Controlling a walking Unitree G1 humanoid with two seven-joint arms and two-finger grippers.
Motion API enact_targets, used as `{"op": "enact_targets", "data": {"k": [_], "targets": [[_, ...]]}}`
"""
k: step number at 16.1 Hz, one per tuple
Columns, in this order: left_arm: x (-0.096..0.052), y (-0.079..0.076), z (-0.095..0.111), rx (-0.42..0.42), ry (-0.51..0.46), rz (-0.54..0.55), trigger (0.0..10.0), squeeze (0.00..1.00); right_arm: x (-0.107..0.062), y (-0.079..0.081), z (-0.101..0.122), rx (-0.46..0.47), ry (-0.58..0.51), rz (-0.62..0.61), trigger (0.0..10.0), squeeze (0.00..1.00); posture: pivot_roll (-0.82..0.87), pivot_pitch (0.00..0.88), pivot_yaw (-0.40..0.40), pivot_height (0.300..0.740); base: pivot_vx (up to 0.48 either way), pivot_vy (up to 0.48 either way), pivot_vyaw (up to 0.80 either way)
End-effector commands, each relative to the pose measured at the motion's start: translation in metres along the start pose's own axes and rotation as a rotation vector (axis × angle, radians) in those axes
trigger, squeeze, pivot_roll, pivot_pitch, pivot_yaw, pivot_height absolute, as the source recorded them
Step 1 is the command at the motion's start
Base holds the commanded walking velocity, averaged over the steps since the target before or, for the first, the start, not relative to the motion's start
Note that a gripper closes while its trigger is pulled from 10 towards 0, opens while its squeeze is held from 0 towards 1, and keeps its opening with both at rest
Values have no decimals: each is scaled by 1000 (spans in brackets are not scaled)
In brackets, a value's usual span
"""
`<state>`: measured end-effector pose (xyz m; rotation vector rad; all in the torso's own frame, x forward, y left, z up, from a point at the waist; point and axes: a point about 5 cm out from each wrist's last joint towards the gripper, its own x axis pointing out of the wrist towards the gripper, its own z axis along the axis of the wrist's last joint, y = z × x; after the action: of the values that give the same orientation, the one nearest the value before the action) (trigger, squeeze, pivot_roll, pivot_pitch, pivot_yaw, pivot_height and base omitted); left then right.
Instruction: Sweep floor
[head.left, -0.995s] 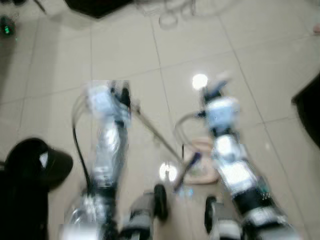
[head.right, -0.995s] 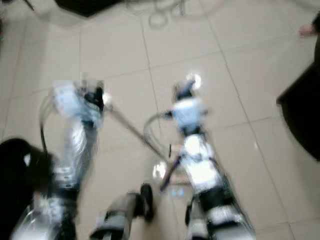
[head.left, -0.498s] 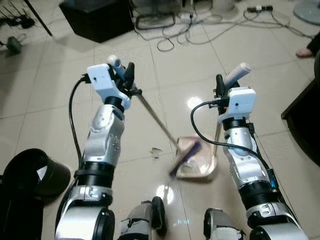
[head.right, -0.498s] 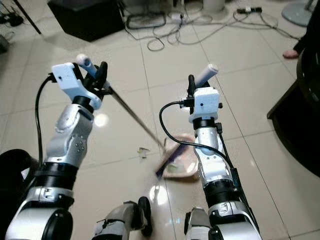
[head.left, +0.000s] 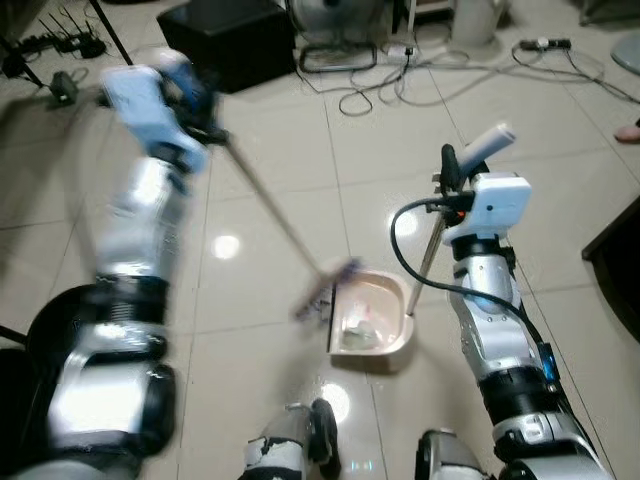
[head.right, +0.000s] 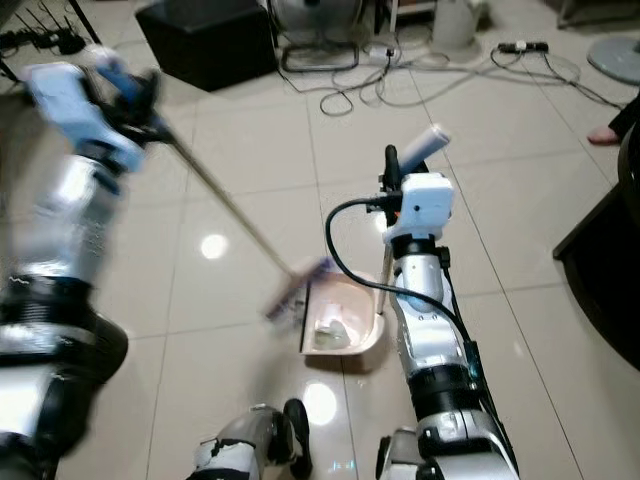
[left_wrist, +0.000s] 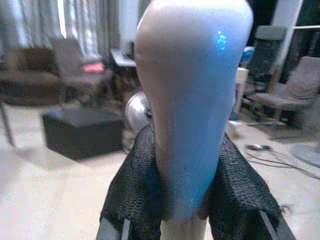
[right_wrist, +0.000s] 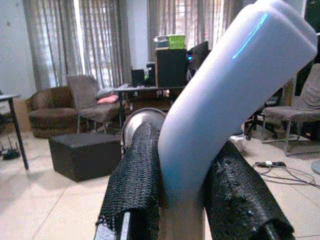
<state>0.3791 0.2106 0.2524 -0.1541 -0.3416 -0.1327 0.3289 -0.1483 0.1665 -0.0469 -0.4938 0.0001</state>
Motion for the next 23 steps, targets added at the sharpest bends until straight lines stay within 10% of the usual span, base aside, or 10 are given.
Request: {"op": "enact_targets", "data": {"k": [1,6,12,17,23], "targets": [[0,14,12,70,-20,-8,10000,0,-1,-3,8,31,-39,-26,10000,0,68,86,151,740,0,0,0],[-16,41,1,171,85,-5,10000,0,-5,-8,16,79,-48,-48,10000,0,76,57,159,740,0,0,0],[-90,55,-63,206,329,75,10000,0,0,-28,64,305,-74,-102,10000,0,13,13,187,740,0,0,0],[-130,43,-83,297,377,85,10000,0,3,-38,89,444,-21,-104,10000,0,-8,0,185,740,0,0,0],[-144,16,-83,268,348,40,10000,0,22,-37,109,406,19,-28,10000,0,13,0,159,740,0,0,754]]}}
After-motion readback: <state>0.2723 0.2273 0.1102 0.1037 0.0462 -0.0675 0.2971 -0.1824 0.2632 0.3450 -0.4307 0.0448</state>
